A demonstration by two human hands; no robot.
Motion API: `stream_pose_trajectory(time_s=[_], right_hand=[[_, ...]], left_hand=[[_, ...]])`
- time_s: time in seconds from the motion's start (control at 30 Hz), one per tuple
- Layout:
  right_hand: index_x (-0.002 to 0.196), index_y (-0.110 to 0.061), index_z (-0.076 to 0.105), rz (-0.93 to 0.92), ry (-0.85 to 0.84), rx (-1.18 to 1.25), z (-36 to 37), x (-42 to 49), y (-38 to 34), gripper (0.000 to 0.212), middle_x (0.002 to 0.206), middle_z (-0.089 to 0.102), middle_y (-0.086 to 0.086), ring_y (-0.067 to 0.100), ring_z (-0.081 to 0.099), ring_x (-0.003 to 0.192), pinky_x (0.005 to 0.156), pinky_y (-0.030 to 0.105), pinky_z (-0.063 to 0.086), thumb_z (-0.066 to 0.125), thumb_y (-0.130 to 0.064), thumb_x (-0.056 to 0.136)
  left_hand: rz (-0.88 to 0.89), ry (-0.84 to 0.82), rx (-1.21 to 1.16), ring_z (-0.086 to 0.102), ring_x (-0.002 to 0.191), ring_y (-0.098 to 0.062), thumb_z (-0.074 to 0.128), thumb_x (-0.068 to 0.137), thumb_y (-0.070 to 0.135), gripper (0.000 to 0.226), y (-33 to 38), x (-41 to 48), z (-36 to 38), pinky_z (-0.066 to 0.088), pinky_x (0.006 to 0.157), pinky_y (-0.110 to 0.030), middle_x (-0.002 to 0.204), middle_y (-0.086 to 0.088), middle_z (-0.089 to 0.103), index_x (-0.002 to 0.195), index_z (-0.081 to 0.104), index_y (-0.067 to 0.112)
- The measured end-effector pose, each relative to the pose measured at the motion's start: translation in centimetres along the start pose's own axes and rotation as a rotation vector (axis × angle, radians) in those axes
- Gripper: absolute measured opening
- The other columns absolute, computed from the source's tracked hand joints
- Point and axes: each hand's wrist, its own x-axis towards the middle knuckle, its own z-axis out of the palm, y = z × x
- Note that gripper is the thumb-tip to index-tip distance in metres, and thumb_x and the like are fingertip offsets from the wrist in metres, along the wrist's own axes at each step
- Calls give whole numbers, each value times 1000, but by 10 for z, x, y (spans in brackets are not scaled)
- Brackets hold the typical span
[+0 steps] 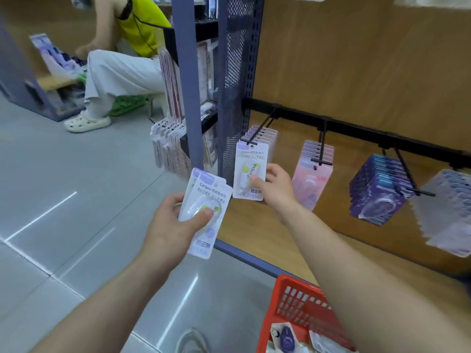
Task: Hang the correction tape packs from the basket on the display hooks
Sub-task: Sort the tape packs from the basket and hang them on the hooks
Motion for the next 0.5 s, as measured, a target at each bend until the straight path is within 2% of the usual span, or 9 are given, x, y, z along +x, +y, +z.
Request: stream_pose_trajectory(time_s=[0.07, 0.13, 0.27, 0.37, 0.5], right_hand=[[116, -17, 62, -30, 14, 9, 1, -1, 2, 24, 108, 76, -4, 9, 72, 97, 65, 18, 55, 72, -16, 94], [118, -15, 63, -66, 29, 21, 1, -4, 3, 27, 108, 75, -4, 6, 71, 97, 63, 12, 52, 74, -17, 93], [117, -13, 63, -83, 23, 32, 3, -3, 4, 28, 107, 75, -3, 9, 73, 95, 65, 19, 58, 75, -17, 92], [115, -15, 63, -55, 34, 27, 2, 2, 2, 25, 104, 76, -1, 13, 75, 88, 63, 31, 61, 74, -20, 93], [109, -19, 65, -40, 70, -105, 1, 20, 0, 20, 96, 74, -4, 10, 71, 83, 60, 21, 55, 75, -23, 92]], left_hand=[[1, -10, 2, 76, 80, -10, 79, 87, 26, 32, 3, 3, 1, 51, 59, -22, 101, 7, 77, 115, 62, 28], [2, -10, 1, 76, 80, -12, 79, 87, 26, 32, 6, 5, 1, 51, 62, -25, 99, 7, 78, 114, 63, 28], [-6, 7, -22, 76, 79, -13, 80, 86, 26, 33, 8, 7, 1, 51, 59, -24, 99, 6, 78, 114, 62, 28], [-15, 12, -28, 77, 83, -16, 80, 86, 26, 34, 8, 7, 2, 53, 63, -28, 101, 4, 78, 115, 62, 28], [-21, 2, -29, 77, 84, -17, 80, 86, 24, 33, 8, 6, 5, 54, 62, -28, 102, 4, 78, 113, 62, 28]])
